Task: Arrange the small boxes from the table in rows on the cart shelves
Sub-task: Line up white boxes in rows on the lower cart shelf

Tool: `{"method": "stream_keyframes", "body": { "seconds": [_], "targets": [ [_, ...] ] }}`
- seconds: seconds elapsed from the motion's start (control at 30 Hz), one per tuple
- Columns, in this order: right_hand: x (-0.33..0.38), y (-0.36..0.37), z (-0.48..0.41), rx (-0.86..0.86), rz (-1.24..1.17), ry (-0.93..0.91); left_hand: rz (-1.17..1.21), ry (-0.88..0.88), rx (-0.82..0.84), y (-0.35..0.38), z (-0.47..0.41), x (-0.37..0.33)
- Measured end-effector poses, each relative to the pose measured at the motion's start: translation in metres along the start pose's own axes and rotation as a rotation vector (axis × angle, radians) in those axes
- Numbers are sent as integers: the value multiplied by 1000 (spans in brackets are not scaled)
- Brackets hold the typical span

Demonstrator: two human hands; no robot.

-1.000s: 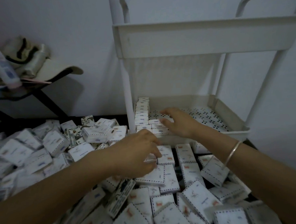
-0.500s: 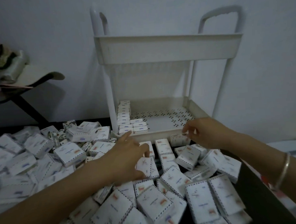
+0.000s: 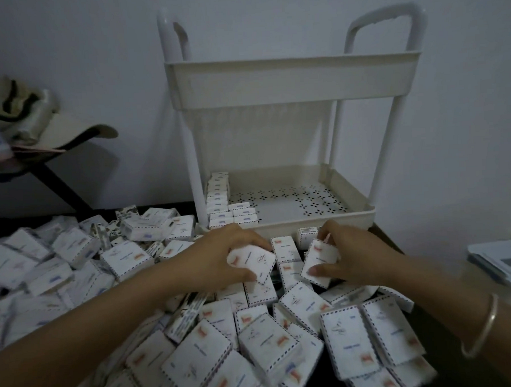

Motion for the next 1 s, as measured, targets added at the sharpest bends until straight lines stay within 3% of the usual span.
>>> {"method": "stream_keyframes", "body": {
  "seconds": [0.17,0.27,0.63,0.8,1.0],
  "targets": [
    [10,-2,-2,94,-332,-86,280,-65,-95,-8,-6,3],
    [13,-2,-5,122,-408,-88,299,-81,-107,-15,-15,6],
    [16,-5,-47,240,-827,-8,-208,-104,-430,-112,-95,55],
    [16,-22,-67,171,-912,-8,-249,-124,-357,-103,-127,86],
    [25,-35,-93,59,-849,-44,-393,-172,-38,-66,-136,119]
  ]
}}
Point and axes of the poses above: each hand's wrist, its own z-axis away from the middle knuckle, its own y-axis out of the palm, x = y × z, the point moved 10 cm from there along -z, towards the middle knuckle, and after that the axes turned 15 degrees about y, right-handed, at the moved point
